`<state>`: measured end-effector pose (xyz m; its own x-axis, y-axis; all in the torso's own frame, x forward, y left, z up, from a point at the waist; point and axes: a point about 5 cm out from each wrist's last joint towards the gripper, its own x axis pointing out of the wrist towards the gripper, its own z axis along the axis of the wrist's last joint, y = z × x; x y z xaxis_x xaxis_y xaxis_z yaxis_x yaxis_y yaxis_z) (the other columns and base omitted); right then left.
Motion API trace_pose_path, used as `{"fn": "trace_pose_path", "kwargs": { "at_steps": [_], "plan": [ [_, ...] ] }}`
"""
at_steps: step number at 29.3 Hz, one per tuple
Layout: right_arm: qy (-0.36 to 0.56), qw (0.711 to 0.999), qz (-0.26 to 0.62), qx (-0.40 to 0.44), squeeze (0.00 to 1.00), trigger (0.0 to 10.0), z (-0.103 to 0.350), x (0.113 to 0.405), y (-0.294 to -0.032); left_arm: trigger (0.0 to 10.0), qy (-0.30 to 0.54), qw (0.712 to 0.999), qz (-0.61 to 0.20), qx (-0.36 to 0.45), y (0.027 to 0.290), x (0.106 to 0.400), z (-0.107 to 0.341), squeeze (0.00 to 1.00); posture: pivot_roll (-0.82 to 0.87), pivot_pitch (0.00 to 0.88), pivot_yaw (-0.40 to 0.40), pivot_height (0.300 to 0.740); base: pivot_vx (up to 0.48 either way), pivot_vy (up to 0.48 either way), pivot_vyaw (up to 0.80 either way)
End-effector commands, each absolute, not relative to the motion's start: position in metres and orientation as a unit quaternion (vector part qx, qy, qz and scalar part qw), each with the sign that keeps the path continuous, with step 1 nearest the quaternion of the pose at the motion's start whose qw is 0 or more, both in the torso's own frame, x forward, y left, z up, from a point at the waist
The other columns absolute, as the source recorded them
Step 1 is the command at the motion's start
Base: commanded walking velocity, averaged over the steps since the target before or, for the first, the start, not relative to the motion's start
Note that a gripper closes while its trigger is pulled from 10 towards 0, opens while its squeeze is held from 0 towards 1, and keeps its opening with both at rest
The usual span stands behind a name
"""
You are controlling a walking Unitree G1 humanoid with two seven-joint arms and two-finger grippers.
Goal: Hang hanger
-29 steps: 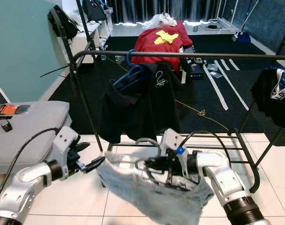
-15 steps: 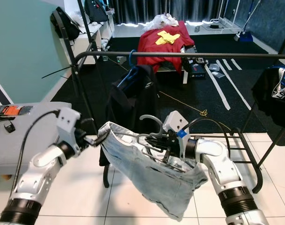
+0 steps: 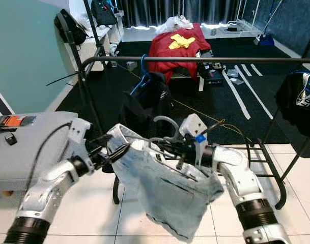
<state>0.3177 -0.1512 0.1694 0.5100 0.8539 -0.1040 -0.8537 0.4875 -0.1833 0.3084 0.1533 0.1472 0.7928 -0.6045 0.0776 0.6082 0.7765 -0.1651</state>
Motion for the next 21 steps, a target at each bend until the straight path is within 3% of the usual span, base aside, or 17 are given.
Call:
{"fn": "trace_pose_path", "kwargs": {
  "at_steps": [1,7,13,21],
  "plan": [
    [-0.024,0.863,0.492,-0.114,0.00,10.0,0.178,0.320,-0.150,10.0,-0.008,0.942,-0.319,-0.106,0.155,0.307,0.147,0.00,0.00,0.005,0.062,0.740,0.000,0.000,0.00],
    [-0.019,0.864,0.488,-0.124,0.00,10.0,0.175,0.321,-0.147,10.0,-0.008,0.933,-0.333,-0.133,0.148,0.308,0.150,0.00,0.00,0.000,0.058,0.740,0.000,0.000,0.00],
    [-0.015,0.856,0.498,-0.137,0.00,10.0,0.173,0.320,-0.143,10.0,0.037,0.963,-0.260,-0.053,0.146,0.326,0.134,0.00,-0.01,0.000,0.055,0.740,0.000,0.000,0.00],
    [-0.012,0.850,0.505,-0.149,0.00,10.0,0.173,0.319,-0.141,10.0,0.047,0.958,-0.275,-0.071,0.135,0.328,0.137,0.00,-0.01,0.000,0.052,0.740,0.000,0.000,0.00]
  ]
}}
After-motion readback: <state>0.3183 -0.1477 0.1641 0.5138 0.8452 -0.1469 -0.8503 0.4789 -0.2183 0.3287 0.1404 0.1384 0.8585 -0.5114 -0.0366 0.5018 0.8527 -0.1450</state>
